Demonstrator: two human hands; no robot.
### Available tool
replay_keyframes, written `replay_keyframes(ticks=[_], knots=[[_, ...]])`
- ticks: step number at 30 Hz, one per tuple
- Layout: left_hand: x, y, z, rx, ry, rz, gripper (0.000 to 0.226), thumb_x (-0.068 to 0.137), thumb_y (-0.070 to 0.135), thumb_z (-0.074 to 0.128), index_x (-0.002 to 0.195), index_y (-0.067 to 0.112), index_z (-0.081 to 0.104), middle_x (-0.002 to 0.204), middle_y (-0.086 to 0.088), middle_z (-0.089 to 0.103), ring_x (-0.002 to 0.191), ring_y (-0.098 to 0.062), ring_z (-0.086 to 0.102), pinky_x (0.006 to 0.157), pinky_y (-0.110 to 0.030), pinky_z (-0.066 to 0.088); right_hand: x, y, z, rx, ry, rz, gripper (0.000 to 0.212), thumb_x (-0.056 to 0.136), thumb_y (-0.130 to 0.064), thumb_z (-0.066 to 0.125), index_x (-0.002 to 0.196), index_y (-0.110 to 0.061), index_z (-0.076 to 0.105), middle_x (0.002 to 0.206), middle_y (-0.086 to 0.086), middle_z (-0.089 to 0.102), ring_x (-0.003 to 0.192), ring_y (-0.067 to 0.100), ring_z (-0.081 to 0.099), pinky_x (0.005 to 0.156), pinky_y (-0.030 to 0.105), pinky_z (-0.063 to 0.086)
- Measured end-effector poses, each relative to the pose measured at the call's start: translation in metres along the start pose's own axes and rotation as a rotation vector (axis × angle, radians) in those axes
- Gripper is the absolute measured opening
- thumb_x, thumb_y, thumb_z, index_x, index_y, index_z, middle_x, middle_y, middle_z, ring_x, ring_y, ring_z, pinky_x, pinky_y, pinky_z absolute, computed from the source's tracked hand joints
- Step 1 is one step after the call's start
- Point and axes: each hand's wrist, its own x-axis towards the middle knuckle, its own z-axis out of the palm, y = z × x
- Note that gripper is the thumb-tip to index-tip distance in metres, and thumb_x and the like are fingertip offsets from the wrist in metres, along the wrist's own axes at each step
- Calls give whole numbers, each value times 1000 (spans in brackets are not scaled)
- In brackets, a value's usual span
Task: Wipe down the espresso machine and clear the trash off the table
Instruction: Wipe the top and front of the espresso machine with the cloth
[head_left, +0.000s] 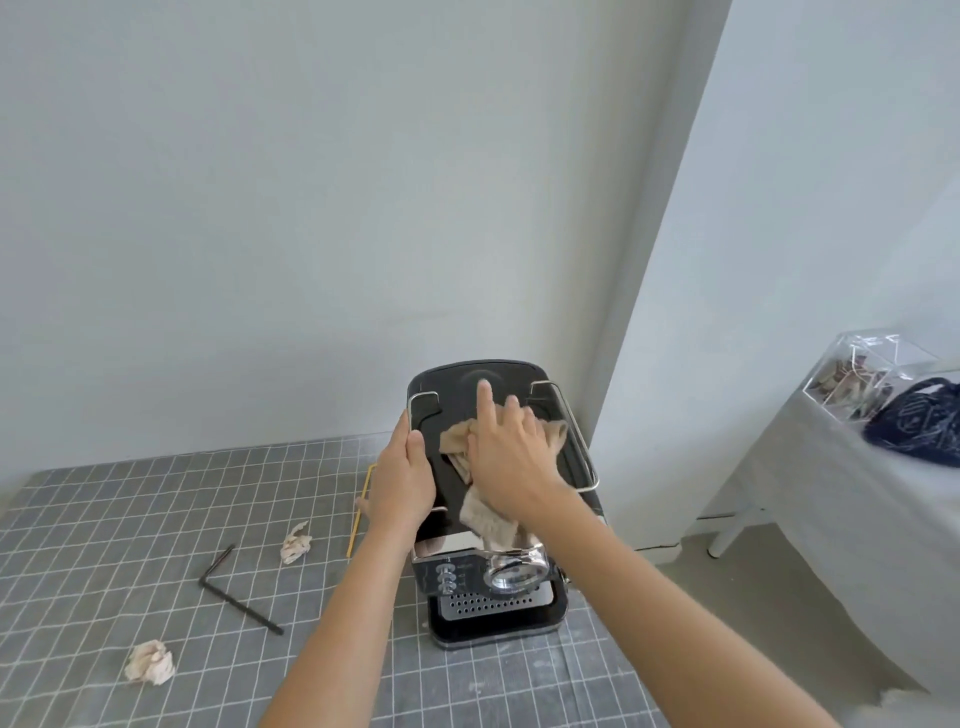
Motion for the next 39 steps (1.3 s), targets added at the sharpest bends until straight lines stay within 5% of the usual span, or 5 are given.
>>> replay_keyframes(ticks=[18, 25, 30, 34, 39], knots=[[-1, 6, -2, -15, -12, 3, 47, 101, 31, 21, 146, 35, 34, 143, 3, 49, 129, -21, 46, 108, -38, 33, 20, -4, 4, 71, 14, 80, 72, 99, -40, 34, 156, -11, 1, 161, 25, 9, 149, 42, 8, 121, 51, 10], [-3, 5, -2, -27, 8, -19, 53, 90, 49, 16, 139, 49, 35, 140, 10, 52, 131, -21, 45, 112, -59, 26, -27, 32, -14, 271, -125, -466, 66, 99, -30, 44, 156, -14, 15, 165, 5, 11, 153, 19, 3, 125, 40, 6], [-6, 12, -4, -12, -22, -32, 56, 83, 52, 13, 135, 57, 34, 110, 24, 56, 123, -22, 51, 108, -59, 31, -16, 37, -28, 357, 41, 67, 60, 103, -47, 28, 155, -18, 22, 165, 13, 1, 152, 29, -1, 123, 45, 8], [-11, 17, -4, -22, -23, -39, 55, 86, 48, 16, 138, 53, 34, 99, 39, 48, 127, -18, 48, 112, -57, 27, -13, 34, -11, 123, 88, 63, 38, 104, -34, 31, 119, -13, 60, 129, 10, 57, 127, 29, 46, 115, 49, 22], [-9, 12, -3, -12, 8, -15, 55, 86, 52, 15, 138, 54, 34, 125, 15, 58, 127, -23, 49, 110, -58, 29, 15, 36, -49, 328, 205, -14, 20, 98, -8, 43, 90, -7, 61, 97, 11, 63, 90, 32, 58, 79, 36, 44]])
